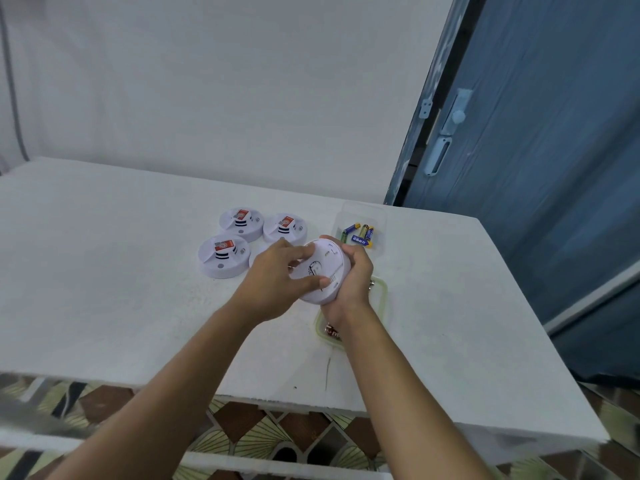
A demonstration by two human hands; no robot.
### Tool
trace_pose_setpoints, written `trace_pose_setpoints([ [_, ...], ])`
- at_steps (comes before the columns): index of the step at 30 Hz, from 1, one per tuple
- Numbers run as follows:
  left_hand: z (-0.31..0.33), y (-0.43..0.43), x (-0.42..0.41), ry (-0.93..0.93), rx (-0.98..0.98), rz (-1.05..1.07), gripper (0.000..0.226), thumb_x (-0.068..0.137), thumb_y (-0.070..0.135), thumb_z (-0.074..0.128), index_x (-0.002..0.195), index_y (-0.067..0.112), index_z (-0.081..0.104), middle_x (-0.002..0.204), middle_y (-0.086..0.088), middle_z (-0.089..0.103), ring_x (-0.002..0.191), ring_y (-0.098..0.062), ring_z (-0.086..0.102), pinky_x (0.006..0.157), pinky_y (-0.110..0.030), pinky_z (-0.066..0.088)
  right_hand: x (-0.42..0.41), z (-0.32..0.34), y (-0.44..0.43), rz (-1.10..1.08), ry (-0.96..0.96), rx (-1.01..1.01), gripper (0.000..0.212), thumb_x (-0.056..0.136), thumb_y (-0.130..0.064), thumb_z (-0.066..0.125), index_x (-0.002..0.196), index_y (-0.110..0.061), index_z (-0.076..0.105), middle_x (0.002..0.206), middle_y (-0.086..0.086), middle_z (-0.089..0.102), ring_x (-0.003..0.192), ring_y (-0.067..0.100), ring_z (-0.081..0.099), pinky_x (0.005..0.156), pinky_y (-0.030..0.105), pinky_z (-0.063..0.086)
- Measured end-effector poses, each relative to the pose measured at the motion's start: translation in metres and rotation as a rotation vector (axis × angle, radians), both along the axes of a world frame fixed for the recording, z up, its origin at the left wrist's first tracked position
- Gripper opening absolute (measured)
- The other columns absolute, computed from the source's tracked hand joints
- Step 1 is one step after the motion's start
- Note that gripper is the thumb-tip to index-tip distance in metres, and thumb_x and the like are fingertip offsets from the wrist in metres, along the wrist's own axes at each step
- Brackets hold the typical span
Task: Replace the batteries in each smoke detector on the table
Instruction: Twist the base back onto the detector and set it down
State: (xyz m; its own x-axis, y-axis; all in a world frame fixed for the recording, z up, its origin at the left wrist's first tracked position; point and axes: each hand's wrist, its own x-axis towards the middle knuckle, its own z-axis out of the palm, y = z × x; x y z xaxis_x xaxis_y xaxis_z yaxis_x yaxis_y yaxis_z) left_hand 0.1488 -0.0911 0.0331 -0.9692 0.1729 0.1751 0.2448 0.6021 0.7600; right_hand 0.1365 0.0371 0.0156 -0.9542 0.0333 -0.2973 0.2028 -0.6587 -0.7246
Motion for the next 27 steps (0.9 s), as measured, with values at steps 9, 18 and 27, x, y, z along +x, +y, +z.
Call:
trace_pose_setpoints([
  [9, -0.006, -0.001, 0.002, -0.019, 0.023, -0.034, 0.069, 0.077, 0.041, 0.077, 0.138, 0.021, 0.052, 0.115, 0.002, 0.054, 0.105, -0.012, 0.053, 0.086, -0.022, 0.043, -0.001, -0.001, 0.002, 0.018, -0.027, 0.012, 0.033, 0.089, -0.032, 0.041, 0.088, -0.015, 0.069, 0.080, 0.010, 0.069, 0.072, 0.027, 0.065, 0.066, 0.031, 0.049],
  [18, -0.003, -0.004, -0.002, 0.054, -0.179, -0.150, 0.070, 0.087, 0.042, 0.067, 0.148, 0.023, 0.037, 0.124, 0.005, 0.040, 0.113, -0.009, 0.036, 0.087, -0.014, 0.032, -0.005, -0.001, 0.005, 0.059, -0.073, -0.043, 0.036, 0.083, -0.031, 0.039, 0.080, -0.013, 0.070, 0.078, 0.011, 0.068, 0.070, 0.027, 0.063, 0.068, 0.030, 0.046],
  [27, -0.009, -0.003, -0.003, 0.069, -0.283, -0.175, 0.072, 0.088, 0.048, 0.063, 0.150, 0.025, 0.033, 0.131, 0.003, 0.039, 0.117, -0.012, 0.036, 0.092, -0.022, 0.034, -0.008, -0.004, 0.014, 0.124, -0.126, -0.033, 0.036, 0.086, -0.032, 0.039, 0.082, -0.014, 0.070, 0.079, 0.010, 0.067, 0.069, 0.027, 0.061, 0.067, 0.030, 0.046],
])
